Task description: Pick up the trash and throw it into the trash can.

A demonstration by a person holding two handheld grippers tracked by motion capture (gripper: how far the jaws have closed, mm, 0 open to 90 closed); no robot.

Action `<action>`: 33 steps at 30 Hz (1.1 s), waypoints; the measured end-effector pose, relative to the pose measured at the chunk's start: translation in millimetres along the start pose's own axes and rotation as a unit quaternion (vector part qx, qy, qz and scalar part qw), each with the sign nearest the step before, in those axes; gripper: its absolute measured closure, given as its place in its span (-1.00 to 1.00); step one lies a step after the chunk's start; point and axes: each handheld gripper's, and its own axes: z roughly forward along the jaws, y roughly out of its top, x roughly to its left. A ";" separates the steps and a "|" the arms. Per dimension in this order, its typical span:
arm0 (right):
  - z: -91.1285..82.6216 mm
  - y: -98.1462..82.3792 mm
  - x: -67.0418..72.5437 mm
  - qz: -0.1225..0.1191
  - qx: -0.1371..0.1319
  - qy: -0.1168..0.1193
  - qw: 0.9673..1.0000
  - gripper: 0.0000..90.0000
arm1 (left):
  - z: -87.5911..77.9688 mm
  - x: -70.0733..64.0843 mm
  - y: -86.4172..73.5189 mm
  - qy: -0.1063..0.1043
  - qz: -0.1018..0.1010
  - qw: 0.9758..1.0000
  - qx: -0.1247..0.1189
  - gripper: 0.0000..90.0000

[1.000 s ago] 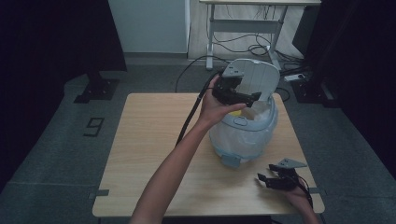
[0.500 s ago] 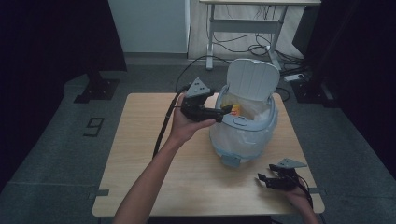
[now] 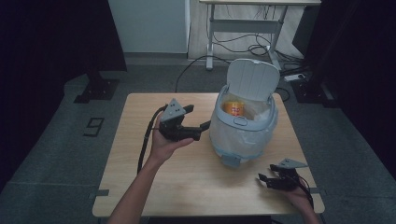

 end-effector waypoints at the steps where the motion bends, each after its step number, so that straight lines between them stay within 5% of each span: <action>1: 0.1 0.1 0.0 0.000 0.001 0.000 1.000 -0.39 | -2.3 -1.1 -5.5 0.003 0.000 1.000 0.001 -0.61; 6: 0.8 0.1 0.5 0.000 0.000 -0.001 1.000 -0.39 | -10.6 -2.9 -30.4 0.014 0.004 1.000 0.014 -0.60; 12: 1.1 -0.1 0.0 -0.002 0.001 -0.002 1.000 -0.39 | -13.9 -2.3 -64.7 0.010 -0.011 1.000 0.028 -0.60; 21: 1.6 0.1 0.1 -0.002 0.003 -0.004 1.000 -0.39 | -14.2 5.2 -115.6 0.034 -0.035 0.997 0.057 -0.60; 28: 1.5 0.3 0.2 -0.005 0.001 -0.008 1.000 -0.39 | -13.5 12.5 -131.7 0.046 -0.046 0.995 0.071 -0.58; 33: -4.6 4.4 -4.0 0.006 -0.024 -0.019 1.000 -0.39 | -10.0 11.7 -138.8 0.051 -0.044 0.994 0.086 -0.58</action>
